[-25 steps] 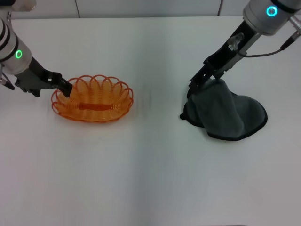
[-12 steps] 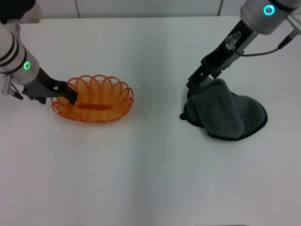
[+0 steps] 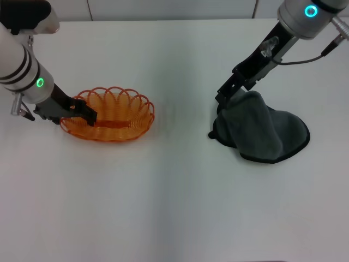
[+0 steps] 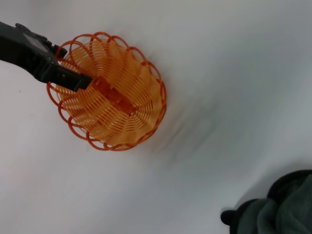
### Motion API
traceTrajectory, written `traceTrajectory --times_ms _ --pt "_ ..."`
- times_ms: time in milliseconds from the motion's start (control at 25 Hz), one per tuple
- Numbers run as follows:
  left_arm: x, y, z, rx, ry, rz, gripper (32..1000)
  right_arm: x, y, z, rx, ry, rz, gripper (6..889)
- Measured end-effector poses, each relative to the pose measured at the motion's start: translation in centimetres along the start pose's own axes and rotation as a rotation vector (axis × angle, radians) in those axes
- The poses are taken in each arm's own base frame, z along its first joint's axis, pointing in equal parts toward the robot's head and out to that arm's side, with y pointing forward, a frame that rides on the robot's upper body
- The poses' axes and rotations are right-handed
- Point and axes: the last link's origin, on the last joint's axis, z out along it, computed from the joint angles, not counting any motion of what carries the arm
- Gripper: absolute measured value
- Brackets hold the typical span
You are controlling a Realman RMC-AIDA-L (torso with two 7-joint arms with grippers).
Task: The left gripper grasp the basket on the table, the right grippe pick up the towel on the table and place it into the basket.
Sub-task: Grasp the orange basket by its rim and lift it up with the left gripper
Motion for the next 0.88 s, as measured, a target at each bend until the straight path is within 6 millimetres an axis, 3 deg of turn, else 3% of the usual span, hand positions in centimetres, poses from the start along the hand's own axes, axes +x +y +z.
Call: traceTrajectory --times_ms 520,880 --pt "0.06 0.1 0.06 -0.001 0.005 -0.001 879 -0.02 -0.01 0.0 0.001 -0.001 -0.002 866" --pt "0.24 -0.02 0.12 0.007 0.022 0.003 545 -0.02 -0.01 0.0 0.001 -0.001 -0.002 865"
